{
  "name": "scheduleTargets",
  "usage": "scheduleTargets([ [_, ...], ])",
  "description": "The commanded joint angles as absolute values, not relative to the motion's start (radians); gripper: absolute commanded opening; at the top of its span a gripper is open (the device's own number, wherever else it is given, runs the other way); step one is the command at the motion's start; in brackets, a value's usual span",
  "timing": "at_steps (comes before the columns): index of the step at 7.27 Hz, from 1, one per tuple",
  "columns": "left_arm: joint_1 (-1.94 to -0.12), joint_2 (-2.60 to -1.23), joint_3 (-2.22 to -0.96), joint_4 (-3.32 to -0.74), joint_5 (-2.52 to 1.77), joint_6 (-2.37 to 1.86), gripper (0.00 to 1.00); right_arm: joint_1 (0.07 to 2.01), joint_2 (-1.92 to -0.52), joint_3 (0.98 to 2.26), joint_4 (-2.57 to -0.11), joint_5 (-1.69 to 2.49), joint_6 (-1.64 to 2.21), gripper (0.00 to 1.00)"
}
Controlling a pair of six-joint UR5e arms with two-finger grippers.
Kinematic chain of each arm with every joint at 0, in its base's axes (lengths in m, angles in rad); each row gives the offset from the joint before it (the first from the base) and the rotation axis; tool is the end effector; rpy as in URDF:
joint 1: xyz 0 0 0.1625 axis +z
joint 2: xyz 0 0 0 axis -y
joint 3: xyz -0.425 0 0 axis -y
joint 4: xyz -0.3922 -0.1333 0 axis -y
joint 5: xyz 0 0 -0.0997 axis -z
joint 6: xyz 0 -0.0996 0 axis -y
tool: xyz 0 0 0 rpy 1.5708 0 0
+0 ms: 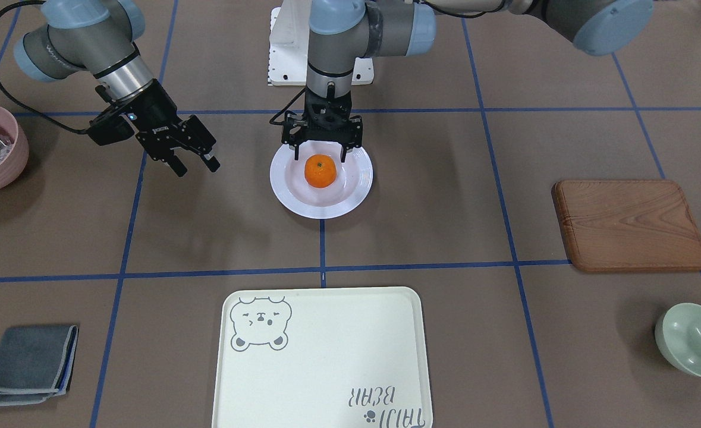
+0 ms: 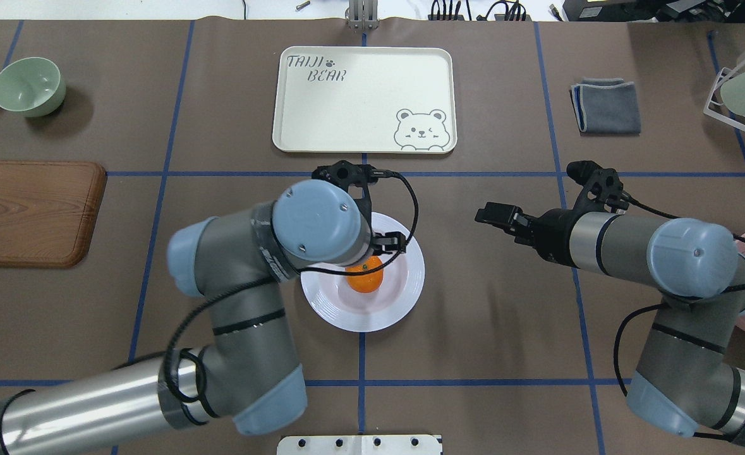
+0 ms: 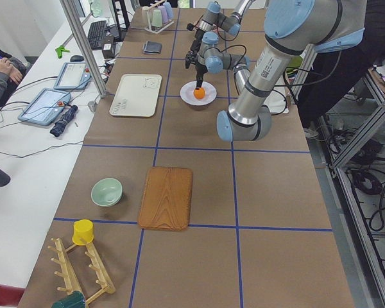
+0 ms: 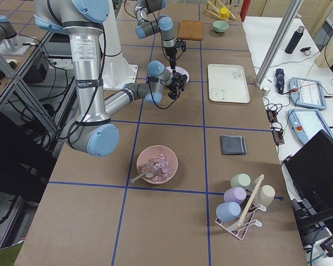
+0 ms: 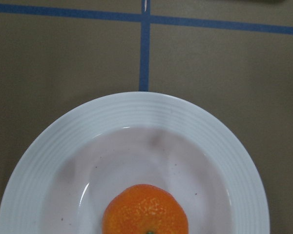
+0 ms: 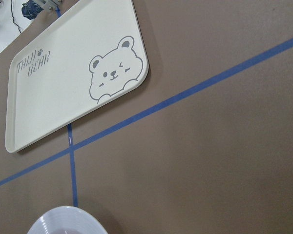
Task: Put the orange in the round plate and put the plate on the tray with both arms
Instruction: 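Withdraw the left arm while the right gripper moves to the plate rim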
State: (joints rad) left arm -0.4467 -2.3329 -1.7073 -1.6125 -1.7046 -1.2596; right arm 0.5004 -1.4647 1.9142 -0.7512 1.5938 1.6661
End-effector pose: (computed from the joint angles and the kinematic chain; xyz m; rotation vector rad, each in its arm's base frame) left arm 0.5580 -0.4003 0.1407 0.2323 0.9180 -0.0623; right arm -0.3960 -0.3658 0.3491 0.2388 -1.2626 0.4981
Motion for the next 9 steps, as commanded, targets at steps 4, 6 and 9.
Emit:
scheduleTargets([
  [4,-0.958,-2.019,-1.822,-1.548,-1.982,-0.636,0.99,0.260,-1.382,1.904,-0.755,1.303,1.974,0.98],
  [6,-1.197,-1.909,-1.716,-1.509,-2.272,-0.339,0.99,0.210,-1.365,1.896,-0.759,1.220,1.993,0.99],
  [9,-1.429,-1.816,-1.544,-1.517,-2.287,-0.113,0.99,0.198,-1.365,1.896,-0.758,1.203,1.993,1.00],
])
